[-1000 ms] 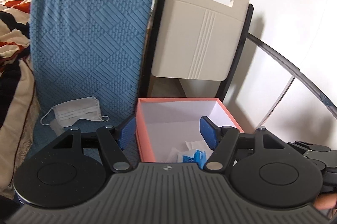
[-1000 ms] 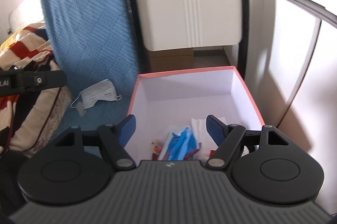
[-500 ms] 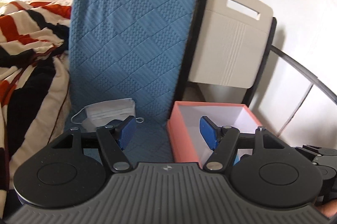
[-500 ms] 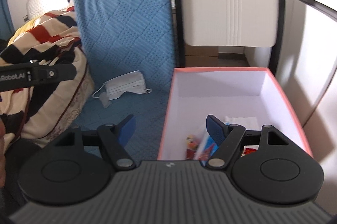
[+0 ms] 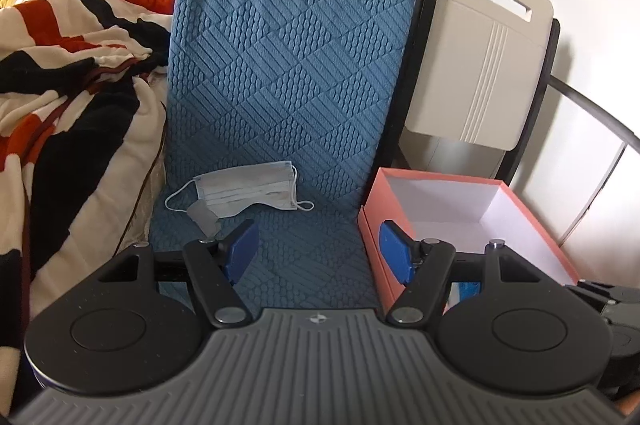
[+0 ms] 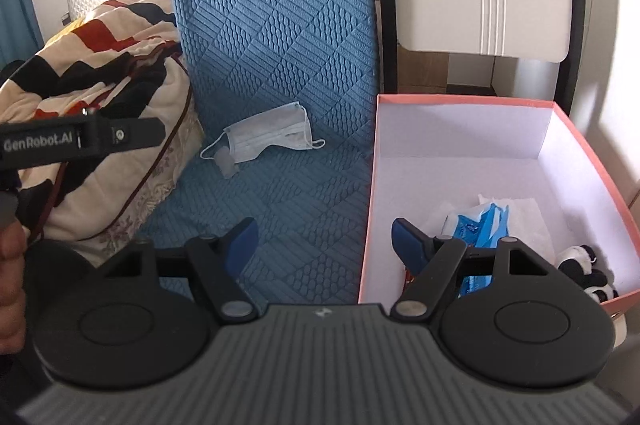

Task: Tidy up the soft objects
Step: 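Withdraw both open grippers from the box toward the white face mask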

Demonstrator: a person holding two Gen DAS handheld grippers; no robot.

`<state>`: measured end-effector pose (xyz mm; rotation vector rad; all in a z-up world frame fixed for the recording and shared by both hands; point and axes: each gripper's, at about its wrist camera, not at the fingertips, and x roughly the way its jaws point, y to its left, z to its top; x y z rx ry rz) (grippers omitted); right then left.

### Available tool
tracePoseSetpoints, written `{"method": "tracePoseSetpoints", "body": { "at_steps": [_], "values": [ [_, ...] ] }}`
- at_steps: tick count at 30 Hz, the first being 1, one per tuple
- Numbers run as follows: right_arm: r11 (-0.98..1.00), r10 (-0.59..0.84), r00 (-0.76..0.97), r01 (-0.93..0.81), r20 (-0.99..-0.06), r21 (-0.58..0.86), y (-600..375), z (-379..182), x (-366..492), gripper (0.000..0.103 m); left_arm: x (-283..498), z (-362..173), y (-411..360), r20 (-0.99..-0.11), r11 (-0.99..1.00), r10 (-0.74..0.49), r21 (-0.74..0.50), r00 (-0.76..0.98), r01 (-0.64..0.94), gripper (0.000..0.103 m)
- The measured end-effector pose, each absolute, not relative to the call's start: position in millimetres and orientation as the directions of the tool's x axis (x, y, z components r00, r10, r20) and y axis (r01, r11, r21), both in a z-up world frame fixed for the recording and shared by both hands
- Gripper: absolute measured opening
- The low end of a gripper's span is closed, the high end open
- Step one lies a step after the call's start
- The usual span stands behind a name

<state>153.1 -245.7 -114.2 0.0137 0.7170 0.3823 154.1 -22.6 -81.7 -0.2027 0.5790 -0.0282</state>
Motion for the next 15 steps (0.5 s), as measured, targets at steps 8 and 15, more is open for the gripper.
{"method": "tracePoseSetpoints", "body": {
  "at_steps": [8,15],
  "values": [
    [0.929,0.347,0.686,-0.344,-0.640,0.135,-230.4,-136.1,156.3,0.076,150.6,-111.8,-10.3,-0.555,0.982,-0.052,-0.180,0.830,-0.058,0.072],
    [0.929,0.352,0.685,-0.336,-0.638,0.153,-221.4,-150.2,154.1,0.076,145.5,-131.0,3.8,-0.571,0.976,-0.052,-0.204,0.819,-0.080,0.072]
  ]
}}
